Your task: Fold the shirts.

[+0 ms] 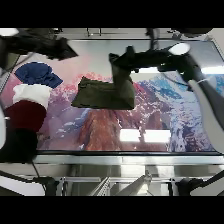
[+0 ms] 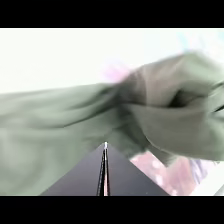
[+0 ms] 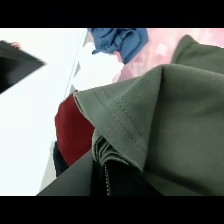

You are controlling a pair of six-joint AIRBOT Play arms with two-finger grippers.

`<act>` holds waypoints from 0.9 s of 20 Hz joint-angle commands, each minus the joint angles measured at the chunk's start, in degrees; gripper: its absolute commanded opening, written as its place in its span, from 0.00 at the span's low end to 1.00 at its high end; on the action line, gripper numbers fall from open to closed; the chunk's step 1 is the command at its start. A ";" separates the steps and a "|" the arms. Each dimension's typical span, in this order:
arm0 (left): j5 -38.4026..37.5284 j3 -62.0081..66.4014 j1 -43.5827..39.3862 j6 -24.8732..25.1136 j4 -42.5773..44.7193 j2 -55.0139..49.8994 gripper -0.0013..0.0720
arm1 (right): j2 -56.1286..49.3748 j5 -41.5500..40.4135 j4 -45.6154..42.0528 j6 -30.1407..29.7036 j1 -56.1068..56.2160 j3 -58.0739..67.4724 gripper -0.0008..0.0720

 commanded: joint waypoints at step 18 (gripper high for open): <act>-9.68 -17.88 16.39 7.06 -8.24 10.43 0.03 | -2.08 11.69 -6.64 -1.49 -7.34 0.04 0.03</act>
